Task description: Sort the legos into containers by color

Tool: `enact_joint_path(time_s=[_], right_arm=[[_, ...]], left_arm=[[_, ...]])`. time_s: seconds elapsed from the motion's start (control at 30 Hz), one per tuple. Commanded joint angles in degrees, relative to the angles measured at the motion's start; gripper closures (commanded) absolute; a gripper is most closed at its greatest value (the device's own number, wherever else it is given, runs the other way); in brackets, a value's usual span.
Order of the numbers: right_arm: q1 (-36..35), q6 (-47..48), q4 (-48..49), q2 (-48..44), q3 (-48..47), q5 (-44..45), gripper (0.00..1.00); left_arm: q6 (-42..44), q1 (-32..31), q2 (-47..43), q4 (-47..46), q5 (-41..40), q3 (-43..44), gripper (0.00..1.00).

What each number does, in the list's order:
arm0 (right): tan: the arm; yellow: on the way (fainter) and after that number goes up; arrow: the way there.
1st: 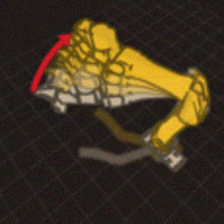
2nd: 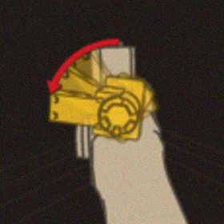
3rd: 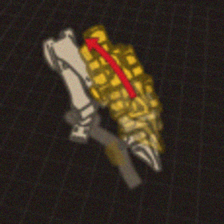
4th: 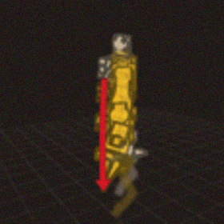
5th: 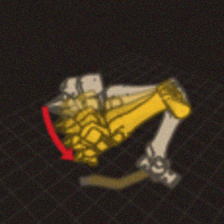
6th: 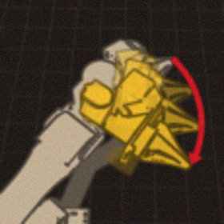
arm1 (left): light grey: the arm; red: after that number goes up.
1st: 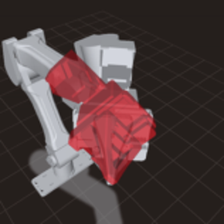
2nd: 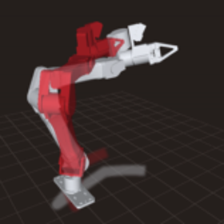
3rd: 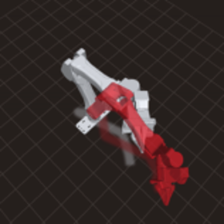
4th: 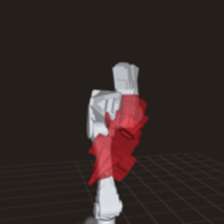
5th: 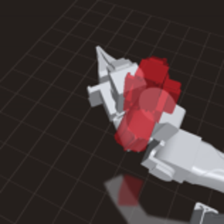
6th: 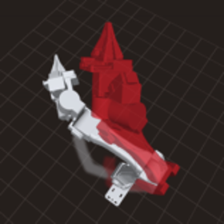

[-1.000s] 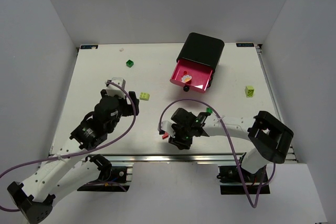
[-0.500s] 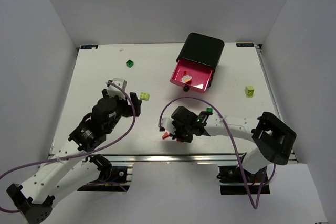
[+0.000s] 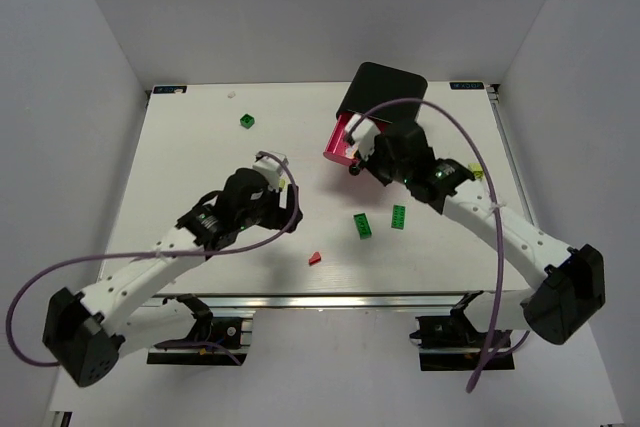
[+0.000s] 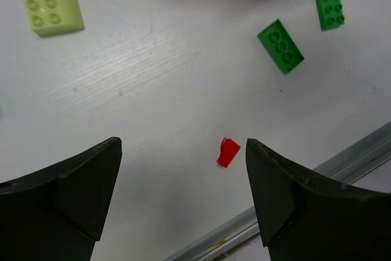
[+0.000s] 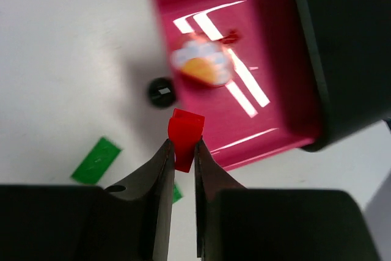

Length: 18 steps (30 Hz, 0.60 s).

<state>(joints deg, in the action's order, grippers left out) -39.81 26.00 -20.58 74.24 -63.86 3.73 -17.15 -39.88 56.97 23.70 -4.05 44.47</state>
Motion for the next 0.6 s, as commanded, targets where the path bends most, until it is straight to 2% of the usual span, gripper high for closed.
enact_joint_path(time_s=[0.0,0.1,0.23,0.3,0.33,0.37,0.4,0.47,0.57], right_arm=[[5.1,0.6,3.1,4.0,-6.9,3.8,1.00],[9.4,-0.1,2.9,9.5,-12.6,3.5,1.00],[11.4,-0.5,-0.1,15.7,-18.3,-0.2,1.00],[12.0,-0.9,-1.1,17.2,-20.1,-1.2,0.91],[12.3,-1.0,-1.5,18.2,-20.3,-1.8,0.78],[12.7,-1.0,-1.8,18.6,-20.5,-2.2,0.71],[12.8,-1.5,-2.5,18.9,-20.4,-3.1,0.57],[13.3,-1.8,-2.6,18.6,-19.9,-5.0,0.50],[13.9,-2.5,-2.6,17.2,-18.9,-6.5,0.48]], left_arm=[[-5.5,-0.7,6.6,4.2,6.7,3.6,0.08],[-8.5,-0.7,10.5,4.7,9.8,4.3,0.08],[-10.6,-2.0,11.2,4.3,9.2,3.5,0.05],[-11.3,-2.7,11.5,4.9,8.5,3.5,0.03],[-11.7,-2.7,11.6,4.9,8.3,3.5,0.02],[-12.1,-3.4,11.8,4.9,8.2,3.5,0.02],[-12.4,-4.1,12.3,4.9,8.0,3.5,0.02],[-13.2,-4.9,12.9,4.9,7.7,3.7,0.02],[-14.1,-6.9,15.2,4.4,6.8,4.1,0.02]])
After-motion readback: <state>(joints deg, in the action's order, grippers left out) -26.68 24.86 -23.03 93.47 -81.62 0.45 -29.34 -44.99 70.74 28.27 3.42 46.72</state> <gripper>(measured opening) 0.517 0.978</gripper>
